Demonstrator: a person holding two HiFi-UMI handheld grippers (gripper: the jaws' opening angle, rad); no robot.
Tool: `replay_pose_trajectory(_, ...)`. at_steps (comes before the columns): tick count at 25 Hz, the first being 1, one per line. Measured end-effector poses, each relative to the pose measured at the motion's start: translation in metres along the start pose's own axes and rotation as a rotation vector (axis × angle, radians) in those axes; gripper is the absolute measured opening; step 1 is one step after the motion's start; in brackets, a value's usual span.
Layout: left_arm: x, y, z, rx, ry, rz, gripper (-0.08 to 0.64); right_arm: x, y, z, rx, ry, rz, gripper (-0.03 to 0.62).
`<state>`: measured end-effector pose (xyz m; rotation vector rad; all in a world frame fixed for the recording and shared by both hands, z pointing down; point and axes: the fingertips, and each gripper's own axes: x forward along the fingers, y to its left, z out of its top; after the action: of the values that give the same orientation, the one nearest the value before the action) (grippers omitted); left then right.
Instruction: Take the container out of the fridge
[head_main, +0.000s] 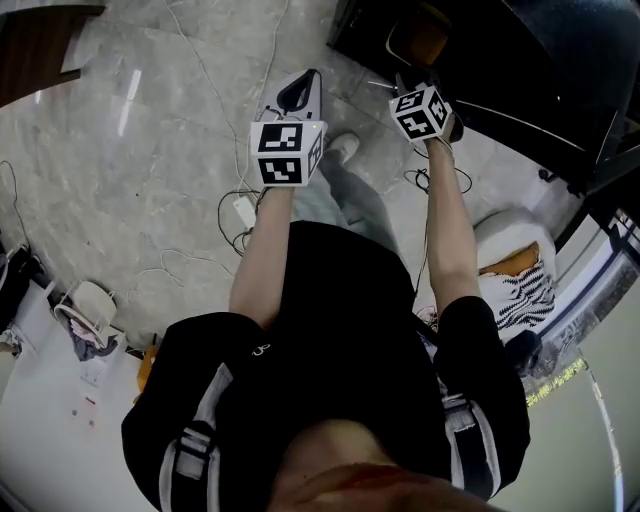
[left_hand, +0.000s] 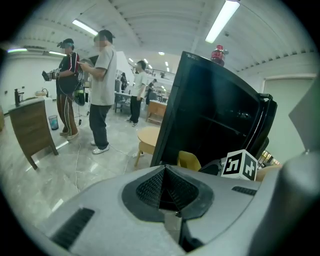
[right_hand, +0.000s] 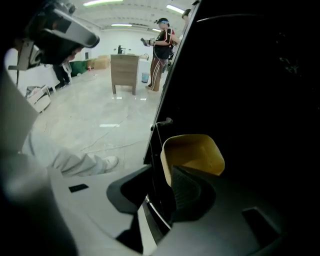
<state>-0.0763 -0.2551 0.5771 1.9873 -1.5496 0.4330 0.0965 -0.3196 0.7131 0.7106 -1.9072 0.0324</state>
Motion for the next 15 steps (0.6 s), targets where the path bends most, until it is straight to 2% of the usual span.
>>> replay_pose_trajectory(6, -0.003, 0.01, -0.008, -0.011, 0.021, 0.015, 0.008, 0.023, -0.004, -0.003, -0.177, 0.067, -0.015, 0.103)
replay_pose_trajectory(9, -0.003, 0.011, -0.011, -0.013, 0.029, 0.013, 0.008, 0.033, -0.002, -0.003, -0.191, 0.088, -0.002, 0.099)
replay_pose_trajectory(12, -0.003, 0.01, -0.01, -0.01, 0.027, 0.008, 0.008, 0.035, -0.006, -0.001, -0.171, 0.092, -0.025, 0.037)
replay_pose_trajectory(15, -0.006, 0.009, -0.007, -0.005, 0.02, 0.0, 0.008, 0.028, -0.003, 0.004, -0.161, 0.088, -0.037, 0.023)
